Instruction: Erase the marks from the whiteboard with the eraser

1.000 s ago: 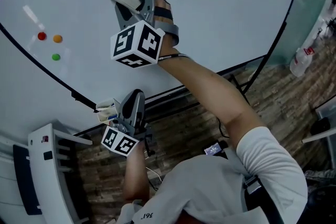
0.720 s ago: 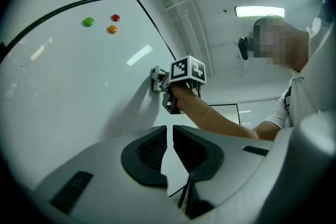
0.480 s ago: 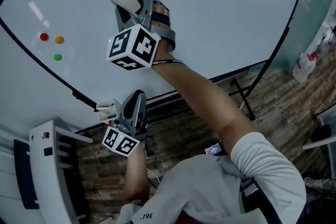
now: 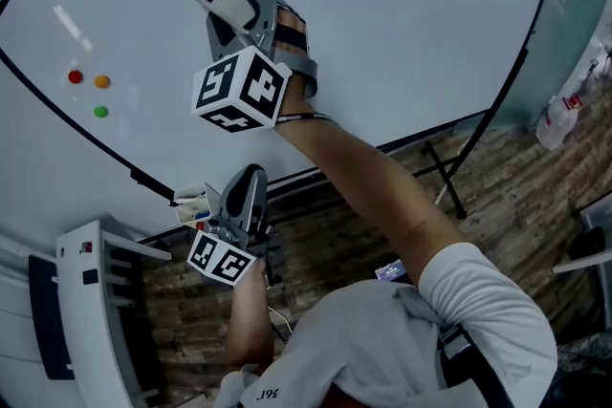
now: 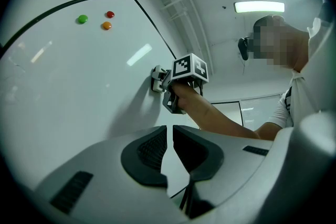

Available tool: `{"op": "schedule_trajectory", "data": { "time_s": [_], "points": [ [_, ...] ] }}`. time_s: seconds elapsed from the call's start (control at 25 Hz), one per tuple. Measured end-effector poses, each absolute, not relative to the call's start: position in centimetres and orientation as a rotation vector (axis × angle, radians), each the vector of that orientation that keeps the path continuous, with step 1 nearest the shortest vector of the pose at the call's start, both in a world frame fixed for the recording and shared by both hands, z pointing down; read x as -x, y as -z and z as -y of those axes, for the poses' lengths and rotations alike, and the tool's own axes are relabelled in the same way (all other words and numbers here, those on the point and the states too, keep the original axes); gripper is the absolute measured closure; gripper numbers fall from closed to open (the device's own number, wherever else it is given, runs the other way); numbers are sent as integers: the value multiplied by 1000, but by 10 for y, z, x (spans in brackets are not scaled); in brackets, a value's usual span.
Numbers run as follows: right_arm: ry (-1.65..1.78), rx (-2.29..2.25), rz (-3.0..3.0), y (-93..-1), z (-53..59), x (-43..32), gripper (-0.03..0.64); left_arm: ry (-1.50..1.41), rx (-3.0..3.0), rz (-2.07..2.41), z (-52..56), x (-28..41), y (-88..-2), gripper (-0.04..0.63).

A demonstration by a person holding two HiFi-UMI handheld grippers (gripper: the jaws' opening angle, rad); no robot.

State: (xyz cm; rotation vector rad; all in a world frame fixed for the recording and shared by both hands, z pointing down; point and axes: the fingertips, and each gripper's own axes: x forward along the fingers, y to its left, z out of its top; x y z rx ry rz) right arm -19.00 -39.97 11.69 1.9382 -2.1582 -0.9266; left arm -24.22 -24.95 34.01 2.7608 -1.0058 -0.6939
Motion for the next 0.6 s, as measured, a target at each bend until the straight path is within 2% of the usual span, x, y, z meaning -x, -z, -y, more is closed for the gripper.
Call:
{"op": "schedule_trajectory", "data": {
  "time_s": [0.6],
  "points": [
    [890, -1953, 2153, -118, 401, 144, 344, 686, -2765, 979, 252, 208, -338, 569]
  ]
}}
